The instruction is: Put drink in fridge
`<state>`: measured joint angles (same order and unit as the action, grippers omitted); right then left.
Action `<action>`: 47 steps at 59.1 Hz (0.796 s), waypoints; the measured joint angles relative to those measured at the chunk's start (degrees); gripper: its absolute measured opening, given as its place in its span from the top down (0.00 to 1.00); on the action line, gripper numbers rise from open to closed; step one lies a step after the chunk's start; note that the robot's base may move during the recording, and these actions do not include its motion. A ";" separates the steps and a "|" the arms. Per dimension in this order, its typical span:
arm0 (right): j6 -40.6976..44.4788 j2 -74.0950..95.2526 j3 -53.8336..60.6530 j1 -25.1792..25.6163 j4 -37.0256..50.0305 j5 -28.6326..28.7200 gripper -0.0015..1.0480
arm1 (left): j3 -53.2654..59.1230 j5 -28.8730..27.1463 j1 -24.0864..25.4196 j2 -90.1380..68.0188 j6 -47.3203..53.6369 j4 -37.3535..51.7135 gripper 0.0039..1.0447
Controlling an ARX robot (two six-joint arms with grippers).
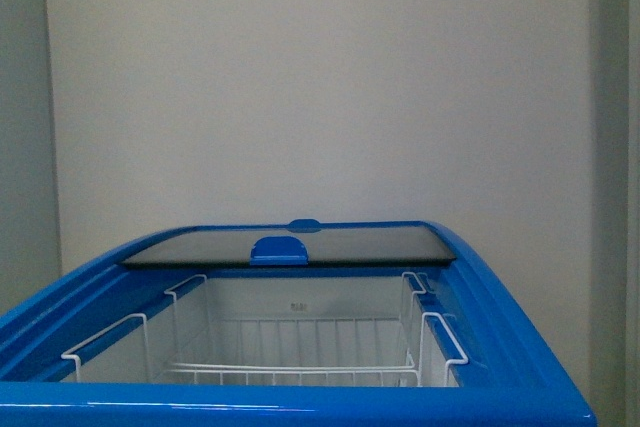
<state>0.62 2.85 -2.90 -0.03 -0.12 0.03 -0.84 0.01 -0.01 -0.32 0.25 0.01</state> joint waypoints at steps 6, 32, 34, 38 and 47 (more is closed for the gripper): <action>0.00 -0.76 0.72 0.00 0.02 -0.02 0.97 | 0.00 -0.02 0.00 0.00 0.00 0.00 0.98; 0.00 -2.49 1.97 0.00 0.04 0.02 0.62 | 0.00 0.00 0.00 0.00 -0.11 0.00 0.77; 0.00 -2.49 1.97 0.00 0.04 0.02 0.55 | 0.00 0.00 0.00 0.00 -0.09 0.00 0.70; 0.00 -2.49 1.97 0.00 0.04 0.00 0.46 | 0.00 0.00 0.00 0.00 -0.09 0.00 0.60; 0.00 -2.49 1.97 0.00 0.04 0.02 0.21 | 0.00 0.00 0.00 0.00 -0.09 0.00 0.34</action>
<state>0.62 0.36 -0.93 -0.03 -0.08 0.05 -0.84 0.01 -0.01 -0.32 0.16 0.01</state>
